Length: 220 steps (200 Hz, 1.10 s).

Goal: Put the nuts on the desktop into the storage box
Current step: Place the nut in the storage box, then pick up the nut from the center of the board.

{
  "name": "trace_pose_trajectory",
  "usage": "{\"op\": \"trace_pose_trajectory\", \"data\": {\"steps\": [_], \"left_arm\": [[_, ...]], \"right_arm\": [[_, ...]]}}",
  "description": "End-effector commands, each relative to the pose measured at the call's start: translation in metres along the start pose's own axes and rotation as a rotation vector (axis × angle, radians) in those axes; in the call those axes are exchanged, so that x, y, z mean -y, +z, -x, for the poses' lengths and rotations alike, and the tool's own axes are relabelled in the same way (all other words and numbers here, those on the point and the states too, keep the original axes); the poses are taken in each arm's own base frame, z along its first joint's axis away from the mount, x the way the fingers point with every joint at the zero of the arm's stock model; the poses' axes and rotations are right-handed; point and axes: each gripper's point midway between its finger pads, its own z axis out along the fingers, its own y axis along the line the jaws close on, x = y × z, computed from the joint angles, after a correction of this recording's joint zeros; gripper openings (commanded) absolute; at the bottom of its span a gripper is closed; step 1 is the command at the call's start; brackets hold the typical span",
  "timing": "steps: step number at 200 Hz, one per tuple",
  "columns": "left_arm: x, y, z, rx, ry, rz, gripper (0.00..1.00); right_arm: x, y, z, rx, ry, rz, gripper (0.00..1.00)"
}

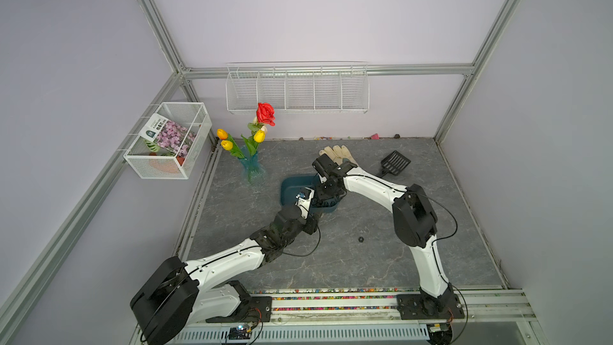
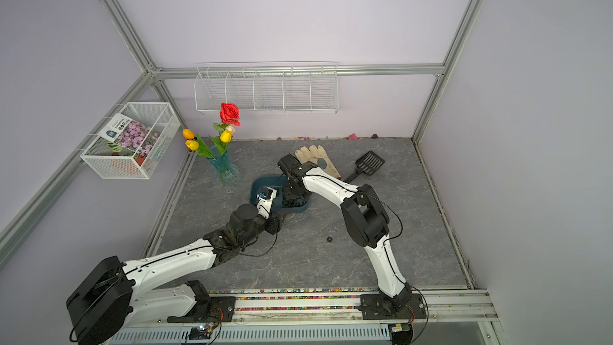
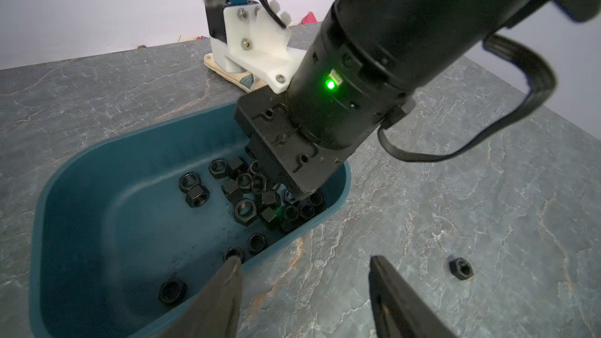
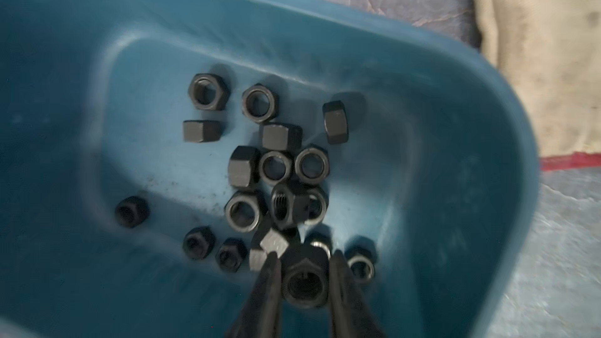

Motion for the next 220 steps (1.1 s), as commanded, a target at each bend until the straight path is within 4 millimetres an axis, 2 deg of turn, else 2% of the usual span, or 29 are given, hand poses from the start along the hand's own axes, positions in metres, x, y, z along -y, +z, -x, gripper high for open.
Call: {"op": "trace_pose_trajectory", "data": {"steps": [1,53,98,137,182,220], "left_arm": [[0.000,0.003,-0.005,-0.005,0.014,-0.014,0.64],[0.000,0.005,-0.009,-0.015,0.014,-0.019,0.64],[0.001,0.005,-0.011,-0.020,0.014,-0.029,0.64],[0.003,0.005,-0.012,-0.026,0.015,-0.035,0.64],[0.003,-0.001,-0.006,-0.017,0.018,-0.034,0.64],[0.010,-0.007,-0.001,-0.018,0.051,-0.076,0.64]], "right_arm": [[0.001,0.006,-0.002,-0.032,-0.007,0.008,0.18],[-0.001,0.021,-0.007,-0.062,-0.002,0.013,0.19],[0.000,0.021,-0.007,-0.064,-0.001,0.011,0.33],[0.000,0.020,-0.008,-0.064,-0.001,0.012,0.37],[-0.003,0.008,-0.005,-0.045,-0.005,0.018,0.41],[-0.006,-0.015,0.000,-0.002,-0.011,0.022,0.42]]}}
